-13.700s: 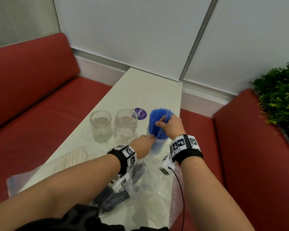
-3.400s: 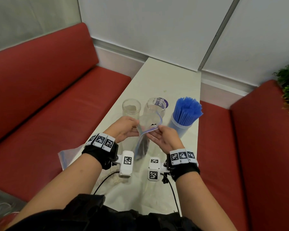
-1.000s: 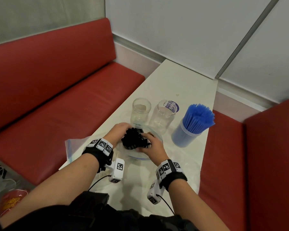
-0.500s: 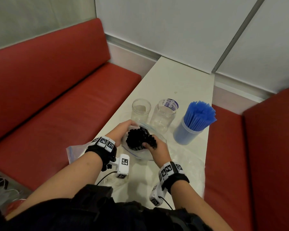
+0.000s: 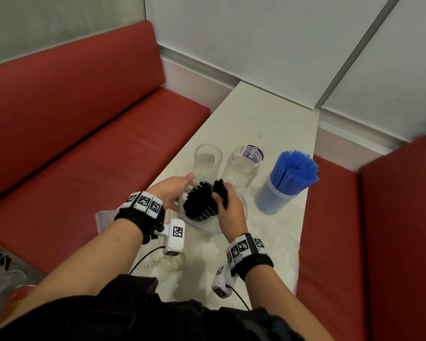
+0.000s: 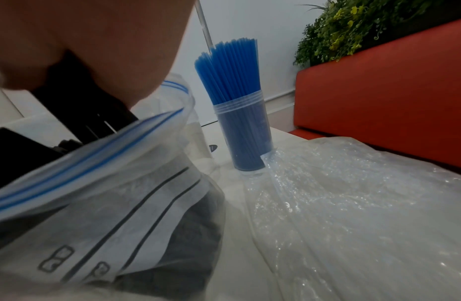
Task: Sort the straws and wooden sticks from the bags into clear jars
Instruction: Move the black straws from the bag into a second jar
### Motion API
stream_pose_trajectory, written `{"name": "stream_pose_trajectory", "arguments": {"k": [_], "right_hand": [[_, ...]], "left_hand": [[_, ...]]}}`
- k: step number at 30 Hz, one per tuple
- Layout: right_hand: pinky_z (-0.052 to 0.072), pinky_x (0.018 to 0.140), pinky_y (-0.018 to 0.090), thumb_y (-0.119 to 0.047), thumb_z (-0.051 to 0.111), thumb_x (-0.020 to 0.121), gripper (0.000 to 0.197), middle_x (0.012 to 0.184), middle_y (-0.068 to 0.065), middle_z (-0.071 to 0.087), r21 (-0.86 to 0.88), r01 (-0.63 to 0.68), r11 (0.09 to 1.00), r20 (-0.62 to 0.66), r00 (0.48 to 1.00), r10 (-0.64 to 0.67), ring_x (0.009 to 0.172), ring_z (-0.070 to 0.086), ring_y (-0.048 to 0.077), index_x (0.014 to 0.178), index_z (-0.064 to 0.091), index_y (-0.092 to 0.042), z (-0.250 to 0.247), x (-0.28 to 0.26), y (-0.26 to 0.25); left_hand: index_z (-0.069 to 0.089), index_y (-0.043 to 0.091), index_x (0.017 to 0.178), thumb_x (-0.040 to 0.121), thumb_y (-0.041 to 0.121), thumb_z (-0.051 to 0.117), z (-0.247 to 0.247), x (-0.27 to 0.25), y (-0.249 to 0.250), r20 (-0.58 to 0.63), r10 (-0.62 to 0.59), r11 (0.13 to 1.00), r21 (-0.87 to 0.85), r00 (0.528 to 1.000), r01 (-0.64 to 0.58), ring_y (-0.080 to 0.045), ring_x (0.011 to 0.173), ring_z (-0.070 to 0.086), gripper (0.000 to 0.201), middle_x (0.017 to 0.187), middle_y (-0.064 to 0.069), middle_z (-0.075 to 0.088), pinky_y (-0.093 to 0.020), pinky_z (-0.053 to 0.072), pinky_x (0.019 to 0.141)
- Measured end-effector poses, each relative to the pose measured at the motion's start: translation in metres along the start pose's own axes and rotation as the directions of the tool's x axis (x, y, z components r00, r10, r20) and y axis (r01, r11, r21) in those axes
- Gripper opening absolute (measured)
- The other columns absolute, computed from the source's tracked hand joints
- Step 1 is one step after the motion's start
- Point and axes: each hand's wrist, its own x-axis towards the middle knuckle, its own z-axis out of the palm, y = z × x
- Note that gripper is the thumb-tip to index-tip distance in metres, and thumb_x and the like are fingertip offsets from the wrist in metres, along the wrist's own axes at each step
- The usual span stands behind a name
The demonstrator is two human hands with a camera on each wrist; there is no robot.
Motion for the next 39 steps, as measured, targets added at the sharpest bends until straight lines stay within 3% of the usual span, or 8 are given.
{"name": "stream_pose_trajectory", "arguments": {"k": [4, 9, 15, 18, 22, 26, 32, 39], "right_hand": [[0.04, 0.074, 0.004, -0.013, 0.057, 0.101, 0.016, 0.101, -0.008, 0.069, -0.018, -0.02, 1.0, -0.015, 1.0, 0.02, 0.089, 0.057, -0.018, 0.116, 0.062, -0.017, -0.004, 0.006, -0.001], [0.038, 0.066, 0.0, -0.012, 0.056, 0.101, 0.019, 0.094, -0.012, 0.063, -0.047, -0.025, 0.999, -0.006, 1.0, 0.024, 0.084, 0.057, -0.019, 0.107, 0.044, -0.025, -0.01, 0.016, -0.004], [0.045, 0.086, 0.012, -0.011, 0.057, 0.101, 0.024, 0.112, -0.003, 0.068, -0.023, -0.153, 0.988, 0.194, 0.969, 0.155, 0.103, 0.061, 0.01, 0.125, 0.058, -0.012, -0.023, 0.024, -0.018], [0.043, 0.086, 0.026, -0.015, 0.063, 0.097, 0.014, 0.088, -0.017, 0.069, 0.036, -0.099, 0.994, 0.195, 0.977, 0.09, 0.085, 0.063, -0.004, 0.11, 0.06, -0.016, -0.053, 0.051, -0.057], [0.054, 0.091, 0.035, -0.026, 0.068, 0.087, 0.02, 0.098, 0.007, 0.075, 0.265, 0.093, 0.96, 0.015, 0.995, -0.101, 0.1, 0.07, 0.021, 0.104, 0.06, -0.018, -0.103, 0.092, -0.119], [0.053, 0.094, 0.04, -0.02, 0.066, 0.085, 0.018, 0.099, 0.017, 0.071, 0.294, 0.211, 0.932, -0.277, 0.952, -0.128, 0.099, 0.068, 0.031, 0.1, 0.056, -0.022, -0.123, 0.125, -0.133], [0.047, 0.076, 0.019, -0.015, 0.063, 0.093, 0.017, 0.092, -0.01, 0.061, 0.237, 0.05, 0.97, -0.367, 0.929, 0.042, 0.078, 0.06, -0.004, 0.104, 0.053, -0.022, -0.097, 0.145, -0.079], [0.054, 0.097, 0.044, -0.013, 0.065, 0.095, 0.025, 0.106, 0.003, 0.064, 0.258, -0.143, 0.955, -0.331, 0.916, 0.227, 0.099, 0.064, 0.022, 0.117, 0.053, -0.012, -0.071, 0.146, -0.039]], "left_hand": [[0.062, 0.014, 0.115, 0.104, 0.049, 0.031, 0.001, 0.006, 0.002, -0.112, 0.073, 0.995, -0.054, 0.991, -0.079, -0.023, 0.078, 0.06, 0.049, 0.115, -0.007, 0.063, -0.042, 0.047, 0.085], [0.062, 0.011, 0.116, 0.104, 0.048, 0.033, 0.003, 0.008, 0.007, -0.1, 0.1, 0.992, -0.06, 0.99, -0.107, -0.024, 0.076, 0.06, 0.048, 0.11, -0.006, 0.066, -0.038, 0.049, 0.08], [0.065, 0.001, 0.103, 0.103, 0.03, 0.049, 0.006, 0.016, 0.003, -0.116, 0.197, 0.971, -0.112, 0.973, -0.21, -0.024, 0.072, 0.067, 0.033, 0.096, -0.014, 0.069, -0.036, 0.059, 0.074], [0.07, 0.002, 0.1, 0.101, 0.029, 0.054, 0.002, 0.02, 0.0, -0.154, 0.222, 0.971, -0.053, 0.963, -0.232, -0.026, 0.07, 0.064, 0.032, 0.093, -0.013, 0.069, -0.042, 0.056, 0.079], [0.072, 0.011, 0.093, 0.101, 0.034, 0.053, -0.001, 0.022, -0.001, -0.16, 0.22, 0.976, 0.022, 0.962, -0.219, -0.015, 0.053, 0.067, 0.031, 0.091, -0.003, 0.073, -0.025, 0.055, 0.055], [0.072, 0.013, 0.094, 0.1, 0.035, 0.053, -0.003, 0.021, -0.001, -0.15, 0.202, 0.979, 0.051, 0.968, -0.196, -0.019, 0.059, 0.067, 0.03, 0.098, -0.003, 0.074, -0.026, 0.056, 0.058], [0.069, 0.008, 0.105, 0.101, 0.035, 0.05, -0.006, 0.017, -0.001, -0.135, 0.185, 0.982, 0.054, 0.973, -0.179, -0.016, 0.059, 0.065, 0.033, 0.102, -0.004, 0.073, -0.024, 0.054, 0.057], [0.069, 0.01, 0.102, 0.102, 0.034, 0.048, -0.009, 0.018, -0.001, -0.121, 0.187, 0.981, 0.073, 0.975, -0.18, -0.014, 0.056, 0.064, 0.031, 0.096, -0.002, 0.073, -0.025, 0.054, 0.057]]}}
